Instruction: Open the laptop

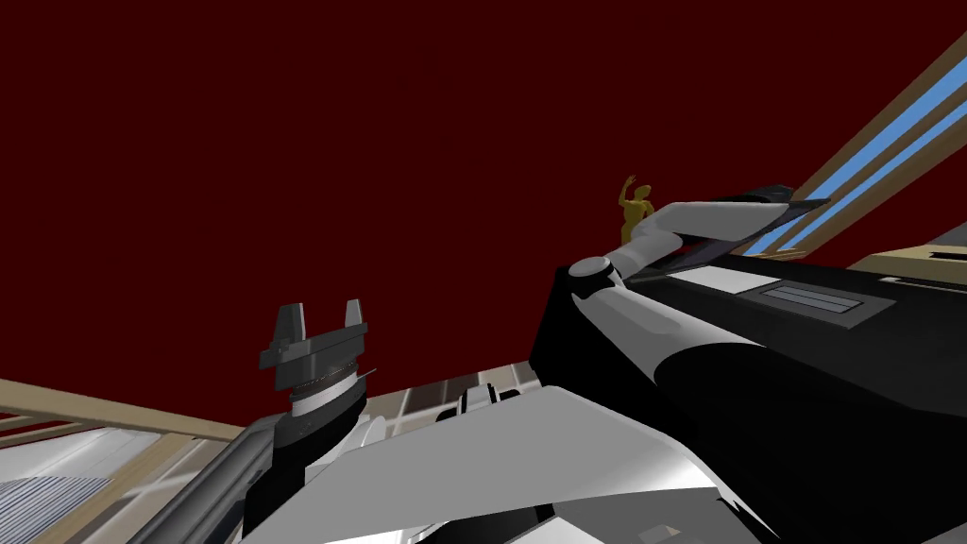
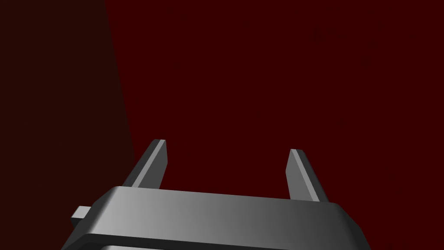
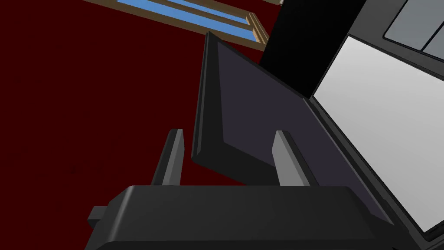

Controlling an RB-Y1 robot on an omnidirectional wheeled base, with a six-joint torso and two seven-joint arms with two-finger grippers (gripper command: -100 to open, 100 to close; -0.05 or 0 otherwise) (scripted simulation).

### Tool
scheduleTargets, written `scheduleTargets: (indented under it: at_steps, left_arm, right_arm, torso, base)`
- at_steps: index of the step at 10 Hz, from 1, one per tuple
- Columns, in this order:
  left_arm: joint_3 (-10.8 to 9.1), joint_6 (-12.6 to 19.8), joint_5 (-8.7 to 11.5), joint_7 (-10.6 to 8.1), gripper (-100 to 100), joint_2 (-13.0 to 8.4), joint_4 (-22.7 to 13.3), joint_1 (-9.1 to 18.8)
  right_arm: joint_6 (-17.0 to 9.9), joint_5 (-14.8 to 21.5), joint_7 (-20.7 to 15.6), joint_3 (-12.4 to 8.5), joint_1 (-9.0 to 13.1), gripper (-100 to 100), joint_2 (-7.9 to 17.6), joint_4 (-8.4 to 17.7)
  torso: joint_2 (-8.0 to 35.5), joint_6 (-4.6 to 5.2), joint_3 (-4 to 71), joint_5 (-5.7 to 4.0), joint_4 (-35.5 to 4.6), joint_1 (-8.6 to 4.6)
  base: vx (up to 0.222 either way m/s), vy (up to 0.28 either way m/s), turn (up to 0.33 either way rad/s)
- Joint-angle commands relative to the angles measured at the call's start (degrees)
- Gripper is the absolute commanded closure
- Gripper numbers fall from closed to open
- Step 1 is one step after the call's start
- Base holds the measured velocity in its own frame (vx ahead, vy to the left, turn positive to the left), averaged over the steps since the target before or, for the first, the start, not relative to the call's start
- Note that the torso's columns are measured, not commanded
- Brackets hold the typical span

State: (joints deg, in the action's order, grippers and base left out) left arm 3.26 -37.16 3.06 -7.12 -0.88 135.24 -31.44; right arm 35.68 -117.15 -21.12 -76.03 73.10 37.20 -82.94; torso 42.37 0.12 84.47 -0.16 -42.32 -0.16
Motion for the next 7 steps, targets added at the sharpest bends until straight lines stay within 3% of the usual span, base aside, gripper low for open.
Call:
scheduleTargets:
  at_steps: [1,6,7]
  left_arm:
    - [0.0,0.0,0.0,0.0,0,0.0,0.0,0.0]
    - [0.0,0.0,0.0,0.0,0,0.0,0.0,0.0]
    - [0.0,0.0,0.0,0.0,0,0.0,0.0,0.0]
  right_arm:
    - [-2.0,-2.9,0.4,-3.0,0.1,100,-0.2,-2.4]
    - [-6.7,-10.1,1.2,-10.7,0.5,100,-0.9,-8.1]
    - [-6.7,-10.1,1.2,-10.7,0.5,100,-0.9,-8.1]
  torso:
    - [-0.2,-0.11,0.1,0.13,0.0,0.08]
    - [-0.2,-0.21,0.2,0.21,0.1,0.18]
    - [-0.1,-0.14,0.2,0.23,0.0,0.17]
  base:
    - [-0.054,-0.004,0.134]
    - [-0.083,-0.008,0.121]
    - [-0.046,-0.01,0.047]
